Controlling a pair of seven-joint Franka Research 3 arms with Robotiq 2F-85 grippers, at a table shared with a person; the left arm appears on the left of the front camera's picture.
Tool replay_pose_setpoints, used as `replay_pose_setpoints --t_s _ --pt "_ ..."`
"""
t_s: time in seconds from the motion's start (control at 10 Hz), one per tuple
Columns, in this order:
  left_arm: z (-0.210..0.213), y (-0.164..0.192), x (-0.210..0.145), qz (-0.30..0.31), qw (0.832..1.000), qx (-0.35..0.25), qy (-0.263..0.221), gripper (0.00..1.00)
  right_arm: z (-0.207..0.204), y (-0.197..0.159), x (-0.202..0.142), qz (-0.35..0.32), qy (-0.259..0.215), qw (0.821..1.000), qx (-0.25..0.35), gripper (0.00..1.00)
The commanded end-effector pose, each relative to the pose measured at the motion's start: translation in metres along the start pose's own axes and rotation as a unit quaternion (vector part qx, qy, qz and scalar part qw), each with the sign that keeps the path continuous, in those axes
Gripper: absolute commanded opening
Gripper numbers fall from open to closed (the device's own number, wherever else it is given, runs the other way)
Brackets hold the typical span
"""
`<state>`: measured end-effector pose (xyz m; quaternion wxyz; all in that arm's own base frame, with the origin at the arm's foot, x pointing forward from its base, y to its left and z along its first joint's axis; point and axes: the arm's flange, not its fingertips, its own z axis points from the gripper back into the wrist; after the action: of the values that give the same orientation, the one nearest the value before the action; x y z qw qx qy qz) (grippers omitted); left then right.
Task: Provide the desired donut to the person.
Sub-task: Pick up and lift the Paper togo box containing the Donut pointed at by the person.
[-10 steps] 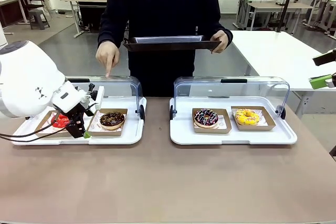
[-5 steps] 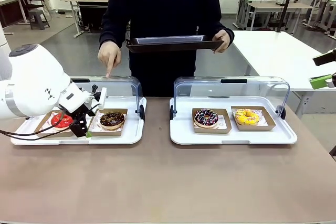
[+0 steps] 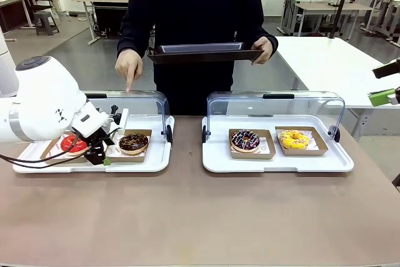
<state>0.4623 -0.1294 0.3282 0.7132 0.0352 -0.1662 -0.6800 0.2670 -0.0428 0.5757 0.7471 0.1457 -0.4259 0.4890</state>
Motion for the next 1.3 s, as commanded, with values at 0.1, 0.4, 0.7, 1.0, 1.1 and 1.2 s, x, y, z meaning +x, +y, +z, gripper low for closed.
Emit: replay_pose_setpoints --t_s 0.1,0.4,0.7,1.0,1.1,1.2 --pt "-0.006 0.005 0.004 -0.003 1.0 -0.008 0.019 0.0 -0.002 0.0 0.0 0.006 0.0 1.0 0.007 1.0" --pt "-0.013 0.001 0.004 -0.005 0.999 -0.021 0.026 0.0 -0.002 0.0 0.0 0.006 0.0 1.0 0.007 1.0" --pt "0.0 0.0 0.006 -0.005 1.0 -0.013 0.019 0.0 -0.002 0.0 0.0 0.006 0.0 1.0 0.007 1.0" --pt "0.023 -0.014 0.011 -0.027 1.0 0.015 0.007 0.0 -0.002 0.0 0.0 0.006 0.0 1.0 0.007 1.0" --pt "0.037 -0.025 0.011 -0.025 0.999 0.02 -0.007 0.0 -0.002 0.0 0.0 0.006 0.0 1.0 0.007 1.0" --pt "0.051 -0.036 0.009 -0.017 1.0 0.016 -0.015 0.0 -0.002 0.0 0.0 0.006 0.0 1.0 0.007 1.0"
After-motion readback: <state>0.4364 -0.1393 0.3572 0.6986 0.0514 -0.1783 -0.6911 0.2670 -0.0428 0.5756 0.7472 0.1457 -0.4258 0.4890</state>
